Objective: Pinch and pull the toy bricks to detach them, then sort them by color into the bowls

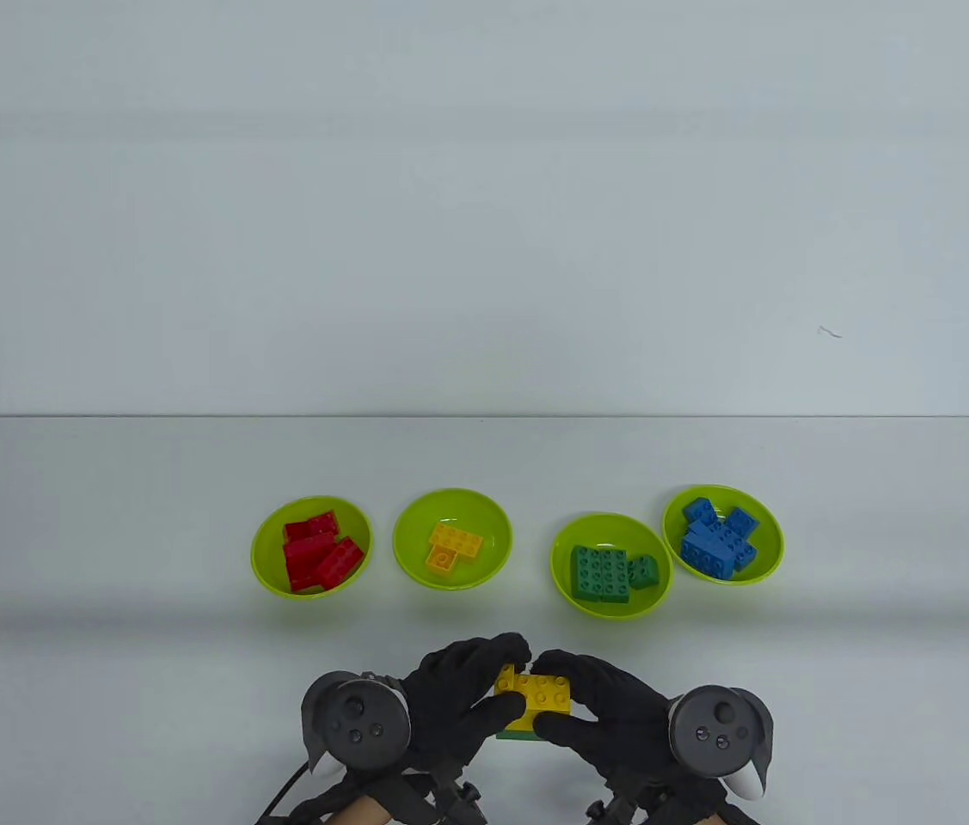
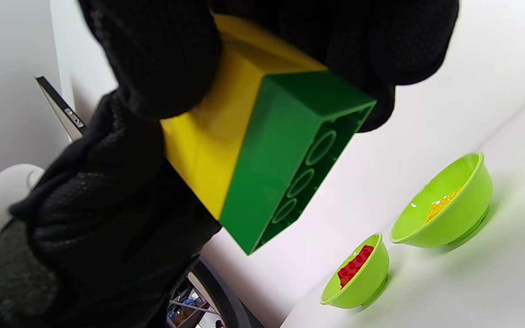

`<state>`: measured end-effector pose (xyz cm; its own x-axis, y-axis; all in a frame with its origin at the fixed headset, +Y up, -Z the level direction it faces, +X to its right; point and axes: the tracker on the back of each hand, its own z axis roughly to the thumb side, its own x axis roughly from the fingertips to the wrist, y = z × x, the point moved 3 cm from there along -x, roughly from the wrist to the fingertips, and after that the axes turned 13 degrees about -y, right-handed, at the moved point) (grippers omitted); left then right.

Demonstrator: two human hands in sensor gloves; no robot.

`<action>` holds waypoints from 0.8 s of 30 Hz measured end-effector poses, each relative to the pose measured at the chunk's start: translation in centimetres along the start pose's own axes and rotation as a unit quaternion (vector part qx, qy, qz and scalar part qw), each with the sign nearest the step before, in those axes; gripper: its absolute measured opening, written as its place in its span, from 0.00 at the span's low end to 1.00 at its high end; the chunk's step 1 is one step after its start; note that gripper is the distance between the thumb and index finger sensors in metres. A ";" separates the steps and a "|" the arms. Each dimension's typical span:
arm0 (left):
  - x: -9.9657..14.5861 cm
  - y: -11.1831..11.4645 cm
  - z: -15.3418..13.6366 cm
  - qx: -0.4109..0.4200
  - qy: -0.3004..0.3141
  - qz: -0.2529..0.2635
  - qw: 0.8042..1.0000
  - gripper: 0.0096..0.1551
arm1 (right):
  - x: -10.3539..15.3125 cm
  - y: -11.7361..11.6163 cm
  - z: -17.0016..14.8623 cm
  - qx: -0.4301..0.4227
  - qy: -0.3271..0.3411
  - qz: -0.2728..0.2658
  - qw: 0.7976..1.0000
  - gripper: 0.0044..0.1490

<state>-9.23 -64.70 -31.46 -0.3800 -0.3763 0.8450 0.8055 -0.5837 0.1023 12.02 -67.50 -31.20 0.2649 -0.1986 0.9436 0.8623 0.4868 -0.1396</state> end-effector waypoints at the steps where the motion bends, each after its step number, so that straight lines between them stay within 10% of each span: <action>1: 0.1 0.0 0.2 -0.016 0.009 0.006 1.000 0.36 | 0.0 0.0 0.0 -0.004 -0.002 0.001 1.000 0.39; 6: 0.5 -0.1 1.8 -0.133 0.075 0.042 0.987 0.37 | 0.1 0.0 0.2 -0.004 0.000 -0.002 1.000 0.39; 16: -0.4 -0.7 -0.9 0.071 -0.048 -0.023 0.996 0.36 | 0.5 -0.2 1.2 0.048 0.035 -0.007 0.998 0.39; 24: -1.3 -2.1 -0.9 -0.022 -0.029 0.025 0.999 0.36 | 0.4 0.6 0.4 0.069 0.010 -0.041 0.997 0.39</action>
<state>-10.86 -63.67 -33.26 -0.3129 -0.3641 0.8772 0.8008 -0.5977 0.0376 12.49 -66.91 -30.76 0.2062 -0.2585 0.9437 0.8145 0.5798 -0.0191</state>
